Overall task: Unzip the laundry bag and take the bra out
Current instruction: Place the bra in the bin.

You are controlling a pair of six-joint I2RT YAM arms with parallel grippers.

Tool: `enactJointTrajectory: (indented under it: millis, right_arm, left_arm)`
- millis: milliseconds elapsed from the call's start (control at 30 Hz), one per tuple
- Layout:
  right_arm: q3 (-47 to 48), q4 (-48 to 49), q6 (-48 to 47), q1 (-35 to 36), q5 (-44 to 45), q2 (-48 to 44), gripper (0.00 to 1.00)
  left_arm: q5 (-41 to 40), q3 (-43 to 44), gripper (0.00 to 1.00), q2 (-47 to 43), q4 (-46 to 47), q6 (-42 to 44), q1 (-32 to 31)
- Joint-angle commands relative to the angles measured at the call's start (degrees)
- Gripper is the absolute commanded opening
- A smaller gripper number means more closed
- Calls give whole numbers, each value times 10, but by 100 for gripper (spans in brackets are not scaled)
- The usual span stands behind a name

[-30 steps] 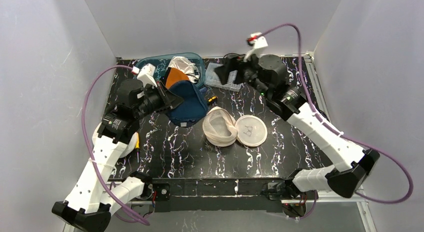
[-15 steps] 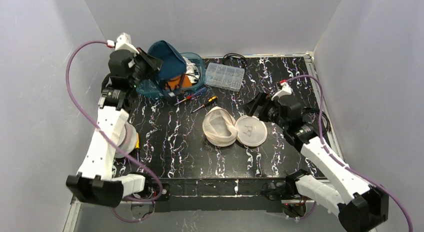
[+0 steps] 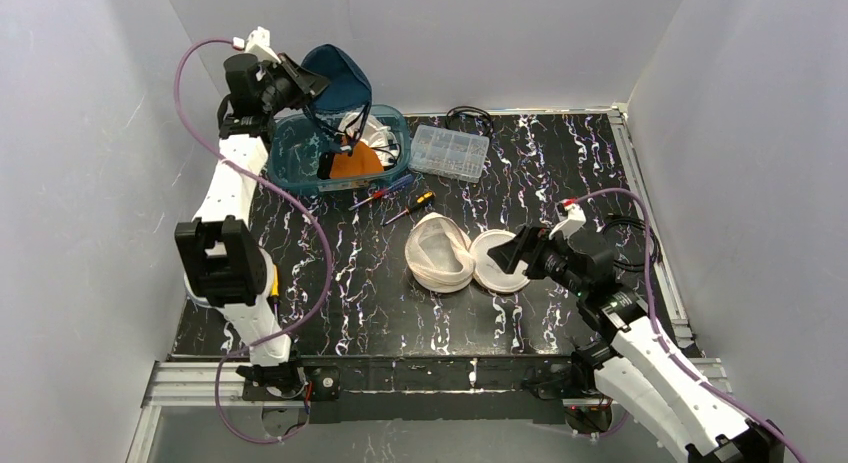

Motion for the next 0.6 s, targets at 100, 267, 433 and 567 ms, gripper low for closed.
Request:
enactJointTrajectory:
  millis: [100, 267, 433, 567]
  right_arm:
    - [-26, 6, -25, 4, -12, -23, 95]
    - [-45, 13, -24, 4, -15, -26, 95]
    - [-51, 13, -35, 5, -16, -28, 95]
    - [-59, 26, -37, 5, -15, -19, 95]
  left_arm:
    - [52, 36, 0, 69, 65, 89, -7]
    - [69, 51, 0, 131, 91, 113, -17]
    - [95, 59, 0, 175, 106, 138, -48]
    - [94, 40, 0, 192, 105, 120, -50]
